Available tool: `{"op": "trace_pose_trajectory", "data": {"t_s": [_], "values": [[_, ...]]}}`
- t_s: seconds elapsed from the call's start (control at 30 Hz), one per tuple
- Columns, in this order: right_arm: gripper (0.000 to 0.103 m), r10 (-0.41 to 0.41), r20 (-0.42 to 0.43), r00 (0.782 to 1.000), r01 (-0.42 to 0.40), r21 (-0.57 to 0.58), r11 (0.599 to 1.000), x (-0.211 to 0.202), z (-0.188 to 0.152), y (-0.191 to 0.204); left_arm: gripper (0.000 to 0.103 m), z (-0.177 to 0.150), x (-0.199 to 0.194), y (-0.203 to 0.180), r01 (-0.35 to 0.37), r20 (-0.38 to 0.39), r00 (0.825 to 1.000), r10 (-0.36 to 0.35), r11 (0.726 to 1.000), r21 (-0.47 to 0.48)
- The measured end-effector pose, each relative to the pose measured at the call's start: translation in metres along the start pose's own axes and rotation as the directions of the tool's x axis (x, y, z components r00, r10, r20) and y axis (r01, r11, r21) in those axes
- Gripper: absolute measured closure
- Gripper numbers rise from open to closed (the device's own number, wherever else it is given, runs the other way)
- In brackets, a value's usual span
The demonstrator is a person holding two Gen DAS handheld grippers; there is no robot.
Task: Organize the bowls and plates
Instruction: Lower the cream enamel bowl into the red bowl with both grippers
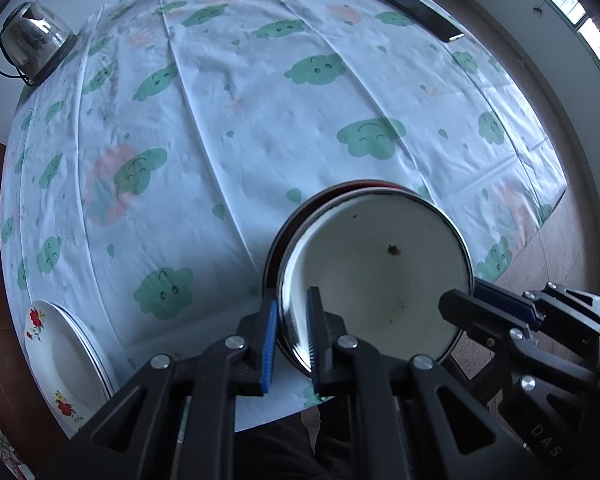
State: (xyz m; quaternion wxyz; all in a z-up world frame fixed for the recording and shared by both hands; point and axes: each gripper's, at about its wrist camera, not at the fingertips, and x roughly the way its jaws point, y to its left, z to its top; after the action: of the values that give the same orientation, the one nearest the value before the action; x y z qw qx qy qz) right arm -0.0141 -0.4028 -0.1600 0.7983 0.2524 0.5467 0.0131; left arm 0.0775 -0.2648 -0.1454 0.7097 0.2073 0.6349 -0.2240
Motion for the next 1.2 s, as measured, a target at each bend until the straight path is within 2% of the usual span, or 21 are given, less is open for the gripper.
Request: {"op": "trace_pose_trajectory", "data": {"t_s": [0.57,1.2], "values": [[0.09,0.01,0.008,1.0,-0.01,0.01,1.0,0.0001,0.0004,0.0,0.093,-0.0024,0.0009,0.0009,-0.004,0.003,1.0,0.004,1.0,0.004],[0.089,-0.034,0.042,0.999,0.035,-0.029,0.999,-0.0064,0.0019,0.0049,0.093,-0.0058,0.0028,0.001,0.032,-0.011,0.999,-0.032,0.999,-0.006]]}}
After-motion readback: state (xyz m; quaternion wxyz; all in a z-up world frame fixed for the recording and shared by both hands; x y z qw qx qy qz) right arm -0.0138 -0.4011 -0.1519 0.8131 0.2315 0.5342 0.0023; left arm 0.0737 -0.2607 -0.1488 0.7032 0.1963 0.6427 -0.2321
